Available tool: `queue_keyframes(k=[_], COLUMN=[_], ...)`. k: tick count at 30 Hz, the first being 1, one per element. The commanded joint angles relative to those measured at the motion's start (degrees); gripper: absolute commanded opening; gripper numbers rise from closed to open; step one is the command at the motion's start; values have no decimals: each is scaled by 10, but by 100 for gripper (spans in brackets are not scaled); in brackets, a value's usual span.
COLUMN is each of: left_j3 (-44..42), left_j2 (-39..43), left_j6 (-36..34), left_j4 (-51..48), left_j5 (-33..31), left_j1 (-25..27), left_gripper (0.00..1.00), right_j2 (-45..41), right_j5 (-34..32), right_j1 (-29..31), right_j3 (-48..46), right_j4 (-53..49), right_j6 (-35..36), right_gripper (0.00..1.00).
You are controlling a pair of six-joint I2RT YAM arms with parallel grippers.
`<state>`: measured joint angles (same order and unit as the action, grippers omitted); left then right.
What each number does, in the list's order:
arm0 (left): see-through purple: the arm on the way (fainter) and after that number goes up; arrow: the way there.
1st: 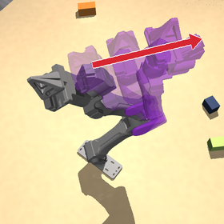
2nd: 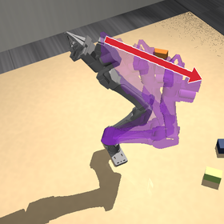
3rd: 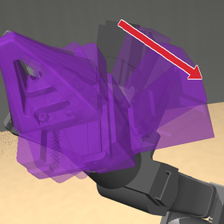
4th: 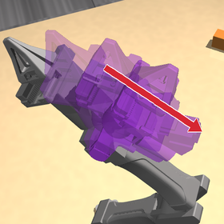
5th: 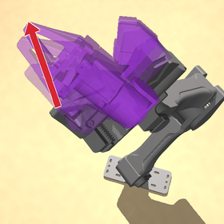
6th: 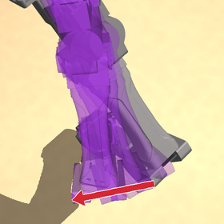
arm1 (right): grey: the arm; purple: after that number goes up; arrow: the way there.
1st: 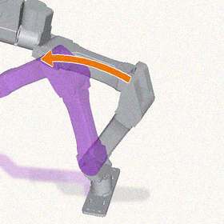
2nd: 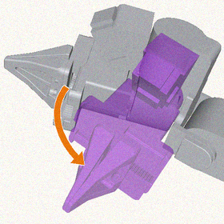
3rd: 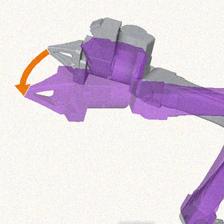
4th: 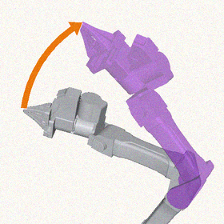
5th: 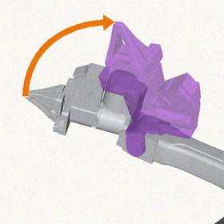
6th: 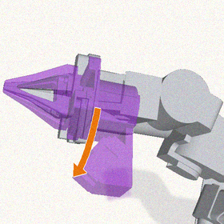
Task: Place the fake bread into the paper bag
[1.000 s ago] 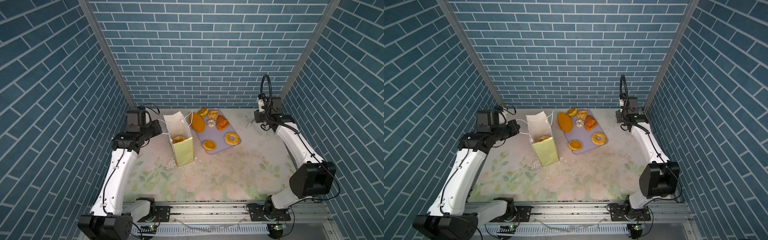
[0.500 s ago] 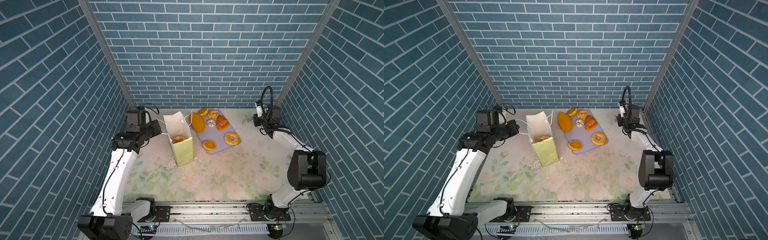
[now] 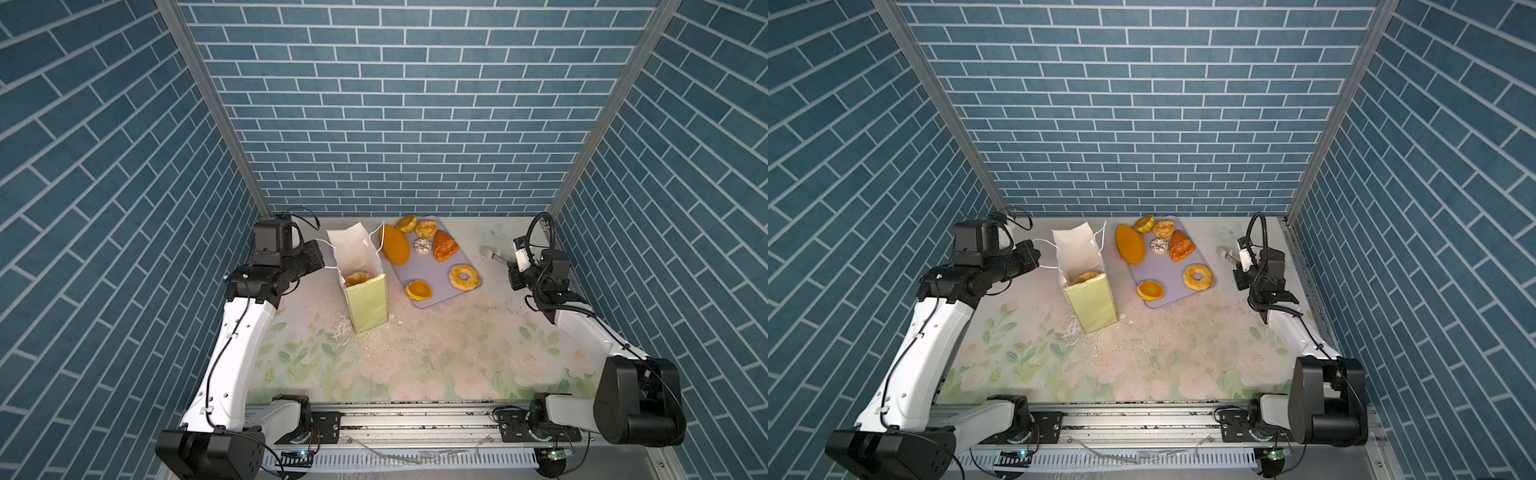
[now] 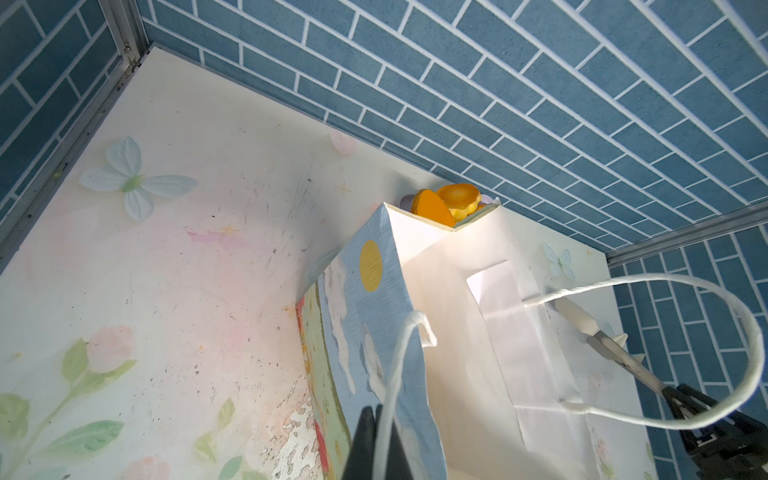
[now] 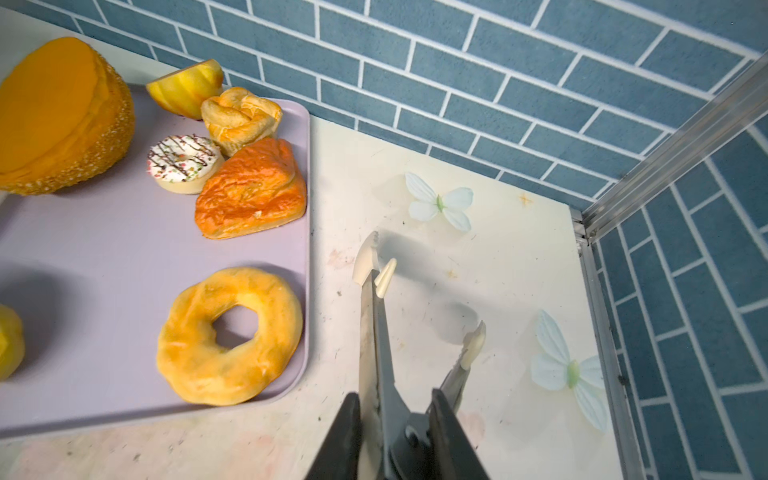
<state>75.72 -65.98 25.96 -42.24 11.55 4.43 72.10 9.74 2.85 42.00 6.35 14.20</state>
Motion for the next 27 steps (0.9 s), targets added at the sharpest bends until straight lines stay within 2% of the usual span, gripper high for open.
queue_keyframes(k=[1, 7, 10, 17, 21, 27], left_j3=[-14, -23, -23, -23, -18, -17], left_j2=[13, 15, 14, 10, 10, 6], left_j6=[-10, -9, -8, -6, -6, -6], left_j4=[11, 15, 15, 15, 11, 12], left_j5=[10, 15, 15, 14, 11, 10], left_j1=[2, 3, 2, 2, 2, 3], left_gripper=[0, 0, 0, 0, 0, 0], right_j2=[-41, -63, -64, 3, 32, 83], right_j5=[24, -41, -50, -89, -72, -87], right_j1=[3, 3, 3, 3, 3, 2], right_j3=[-26, -61, -66, -21, 15, 70], right_j4=[-56, -103, -113, -160, -206, -296], right_j6=[-33, -29, -33, -71, -101, -157], right_gripper=[32, 34, 39, 49, 54, 63])
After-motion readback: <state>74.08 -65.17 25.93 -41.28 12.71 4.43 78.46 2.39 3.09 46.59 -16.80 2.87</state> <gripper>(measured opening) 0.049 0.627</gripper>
